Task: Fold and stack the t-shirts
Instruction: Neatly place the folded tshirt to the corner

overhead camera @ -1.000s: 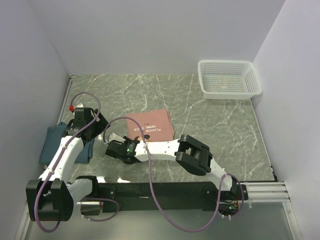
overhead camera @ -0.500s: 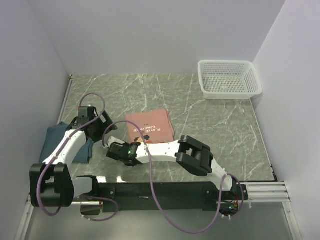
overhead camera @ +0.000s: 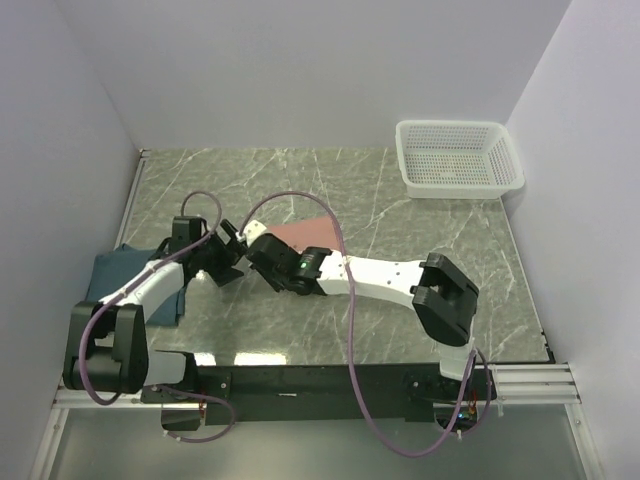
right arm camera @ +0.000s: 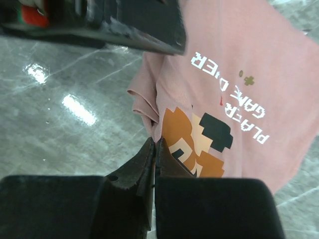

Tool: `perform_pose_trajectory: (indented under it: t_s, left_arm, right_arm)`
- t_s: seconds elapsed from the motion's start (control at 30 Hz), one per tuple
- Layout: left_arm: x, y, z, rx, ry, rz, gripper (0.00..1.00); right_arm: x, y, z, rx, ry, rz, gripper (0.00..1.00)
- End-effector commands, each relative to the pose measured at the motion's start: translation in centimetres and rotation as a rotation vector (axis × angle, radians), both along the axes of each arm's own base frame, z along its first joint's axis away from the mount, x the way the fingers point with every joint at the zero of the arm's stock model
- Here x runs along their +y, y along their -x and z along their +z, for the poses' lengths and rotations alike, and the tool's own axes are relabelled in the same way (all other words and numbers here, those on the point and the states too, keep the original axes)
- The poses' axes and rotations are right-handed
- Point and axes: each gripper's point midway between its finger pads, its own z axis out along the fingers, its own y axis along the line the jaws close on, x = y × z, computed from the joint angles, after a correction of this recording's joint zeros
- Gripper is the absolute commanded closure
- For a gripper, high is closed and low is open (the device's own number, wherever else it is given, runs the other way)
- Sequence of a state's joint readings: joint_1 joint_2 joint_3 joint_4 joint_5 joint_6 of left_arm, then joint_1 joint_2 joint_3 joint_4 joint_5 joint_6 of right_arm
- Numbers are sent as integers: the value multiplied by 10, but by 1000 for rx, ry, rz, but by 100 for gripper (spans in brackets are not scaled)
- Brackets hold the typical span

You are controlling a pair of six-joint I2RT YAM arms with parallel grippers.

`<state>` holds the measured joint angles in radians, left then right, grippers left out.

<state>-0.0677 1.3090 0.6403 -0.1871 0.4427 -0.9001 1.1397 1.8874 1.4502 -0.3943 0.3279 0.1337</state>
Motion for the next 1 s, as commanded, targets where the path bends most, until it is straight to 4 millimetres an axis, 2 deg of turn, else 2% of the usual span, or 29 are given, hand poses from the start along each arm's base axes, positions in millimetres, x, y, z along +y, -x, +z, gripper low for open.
perform_pose_trajectory:
  t_s: [0.0,0.17,0.33,0.47,0.57,0.67,0.77,0.8,0.83,0.87,0.93,0.97]
  left_arm:
    - [-19,-12,7,-31,120,32,1]
    - [-37,-3,-19,62,99,24,1]
    - [-53,-5,-38,79,71,23,1]
    - [-53,-11,-51,97,7,24,0]
    - [-51,-14,-61,98,-17,36,7]
    - [-46,-17,-67,97,-55,49,19]
    - [-37,-24,-69,85,-121,62,44]
    - [-34,-23,-71,90,-153,50,59]
    - [-30,-22,-73,101,-179,47,64]
    - [-29,-29,-68,83,-198,46,69]
    - [-21,-28,-71,92,-263,31,85]
    - [-19,-33,-67,77,-282,26,91]
  right_arm:
    - [12,6,17,25,-119,6,100]
    - [11,5,17,55,-165,-3,100]
    - [11,6,17,69,-187,-5,100]
    - [11,8,18,79,-206,-4,100]
    - [12,10,20,87,-221,1,100]
    - [14,13,20,97,-226,9,100]
    - [13,15,16,107,-226,14,100]
    - [12,17,15,113,-226,15,100]
    - [11,19,13,119,-227,15,100]
    - [11,20,12,125,-228,18,100]
    - [11,23,11,140,-234,25,99]
    - [12,25,11,146,-234,28,92]
